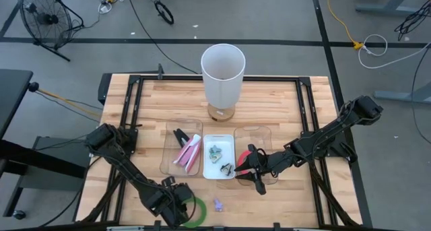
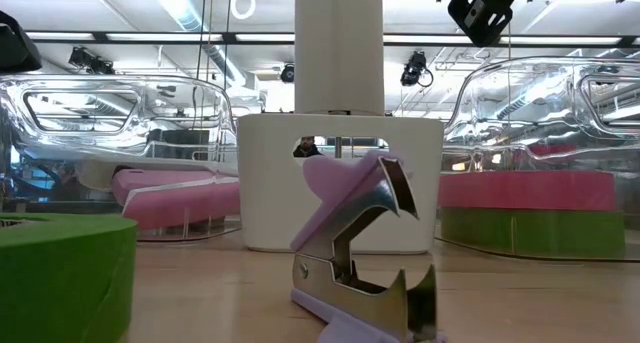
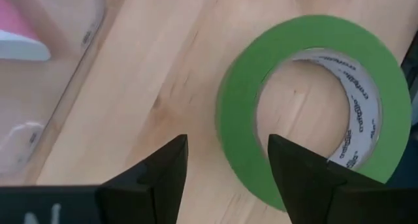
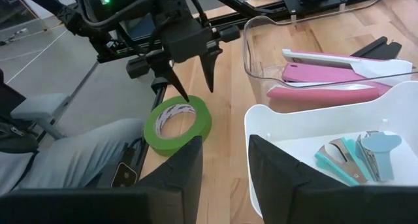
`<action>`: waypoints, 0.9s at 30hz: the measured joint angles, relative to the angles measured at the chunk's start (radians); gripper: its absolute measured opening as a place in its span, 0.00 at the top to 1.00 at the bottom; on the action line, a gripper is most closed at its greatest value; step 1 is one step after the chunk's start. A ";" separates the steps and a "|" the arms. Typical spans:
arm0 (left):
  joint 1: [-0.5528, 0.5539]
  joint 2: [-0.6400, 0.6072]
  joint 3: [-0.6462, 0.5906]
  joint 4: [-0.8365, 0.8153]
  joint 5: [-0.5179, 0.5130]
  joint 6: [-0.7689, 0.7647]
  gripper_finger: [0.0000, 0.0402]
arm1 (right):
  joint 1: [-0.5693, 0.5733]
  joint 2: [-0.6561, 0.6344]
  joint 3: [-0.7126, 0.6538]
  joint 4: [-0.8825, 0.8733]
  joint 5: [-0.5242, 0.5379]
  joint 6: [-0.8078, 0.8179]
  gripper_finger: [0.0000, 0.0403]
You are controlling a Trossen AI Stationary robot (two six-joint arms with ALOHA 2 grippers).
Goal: Pick and place Stapler, Stapler remover, tape
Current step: Put the green tape into the right transparent bin
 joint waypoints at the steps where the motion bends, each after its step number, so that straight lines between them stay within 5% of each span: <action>1: 0.000 0.000 0.000 0.002 -0.002 -0.010 0.46 | 0.000 0.000 0.000 0.000 0.000 0.000 0.70; 20: 0.030 0.102 0.002 0.057 0.040 0.015 0.47 | 0.000 0.000 0.000 -0.001 0.000 0.000 0.70; 27: 0.035 0.097 0.000 0.057 0.073 0.032 0.73 | 0.000 0.000 0.000 -0.009 0.000 0.000 0.70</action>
